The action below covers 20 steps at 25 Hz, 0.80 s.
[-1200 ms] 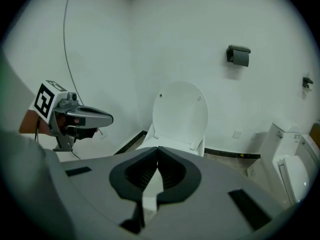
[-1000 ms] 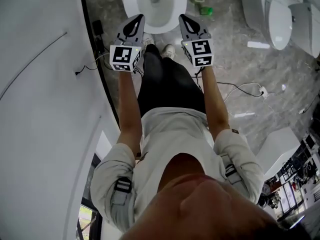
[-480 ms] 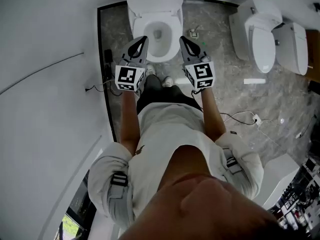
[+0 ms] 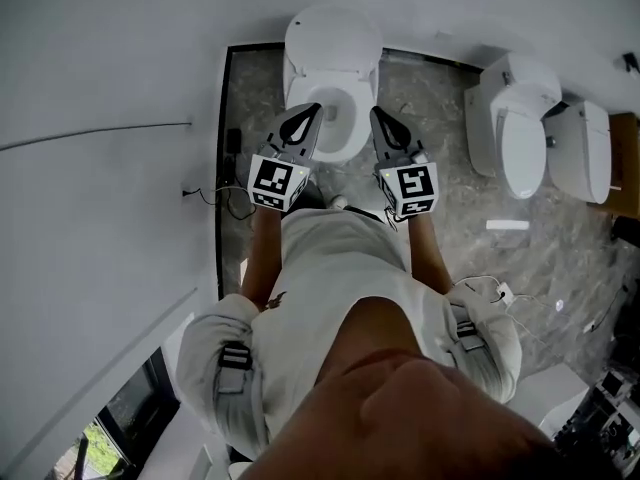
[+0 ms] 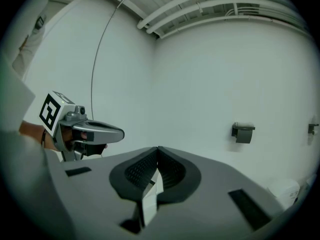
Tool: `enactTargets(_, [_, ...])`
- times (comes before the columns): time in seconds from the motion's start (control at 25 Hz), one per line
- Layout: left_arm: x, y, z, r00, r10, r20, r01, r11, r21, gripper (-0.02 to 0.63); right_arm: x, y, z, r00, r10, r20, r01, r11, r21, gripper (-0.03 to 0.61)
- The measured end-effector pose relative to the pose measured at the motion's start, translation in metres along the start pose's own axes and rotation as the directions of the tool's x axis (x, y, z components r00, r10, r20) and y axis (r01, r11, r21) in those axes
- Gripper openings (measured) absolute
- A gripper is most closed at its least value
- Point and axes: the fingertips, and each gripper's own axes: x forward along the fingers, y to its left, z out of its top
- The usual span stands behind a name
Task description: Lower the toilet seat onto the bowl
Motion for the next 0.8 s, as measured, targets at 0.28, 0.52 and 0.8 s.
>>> enactTargets(0.28, [-0.005,0.004,0.015,0.999,0.022,0.033,-0.022,1.0,0.0,0.021,-0.001,0.007,0.013,0.999,0.018,0.038,-0.018,1.0,-0.012,0.02])
enactTargets(0.52, [-0.002,-0.005,0.013,1.0,0.012,0.025,-0.013,1.0,0.022,0.021,-0.006,0.011,0.006,0.999,0.025,0.036,-0.025,1.0,-0.01,0.02])
enactTargets(0.8, [0.005,-0.011,0.009,1.0,-0.011,0.016,0.011,1.0,0.021,0.021,-0.008,0.003,-0.001,1.0,0.009,0.029,-0.009,1.0,-0.002,0.02])
